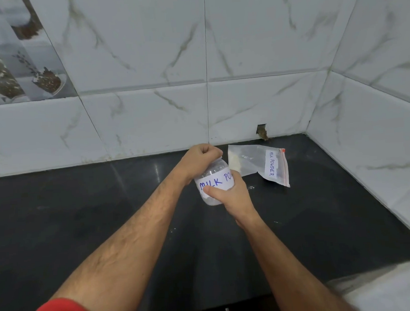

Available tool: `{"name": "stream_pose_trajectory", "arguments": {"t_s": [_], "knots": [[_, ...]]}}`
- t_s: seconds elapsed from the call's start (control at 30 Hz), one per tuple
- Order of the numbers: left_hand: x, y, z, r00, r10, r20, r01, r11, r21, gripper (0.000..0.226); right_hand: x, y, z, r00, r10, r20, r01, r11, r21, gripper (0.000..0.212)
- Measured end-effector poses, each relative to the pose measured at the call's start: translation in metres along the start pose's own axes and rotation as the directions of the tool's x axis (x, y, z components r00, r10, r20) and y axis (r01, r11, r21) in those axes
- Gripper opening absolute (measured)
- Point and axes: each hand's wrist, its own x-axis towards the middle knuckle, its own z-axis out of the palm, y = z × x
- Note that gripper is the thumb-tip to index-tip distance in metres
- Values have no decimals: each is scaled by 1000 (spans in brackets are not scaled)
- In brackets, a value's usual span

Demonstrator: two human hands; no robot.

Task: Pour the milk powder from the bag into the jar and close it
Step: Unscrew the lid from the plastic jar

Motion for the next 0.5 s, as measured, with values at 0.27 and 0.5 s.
{"name": "stream_pose_trajectory", "arguments": {"t_s": [0.27, 0.5], "knots": [[-7, 21, -16, 998, 44, 43, -46, 998, 46, 42, -6, -14, -1, 997, -63, 55, 62, 998, 21, 68], [-17, 1, -33, 989, -4, 151, 26, 990, -142, 23, -5, -2, -11, 999, -43, -17, 42, 999, -23, 74]]}}
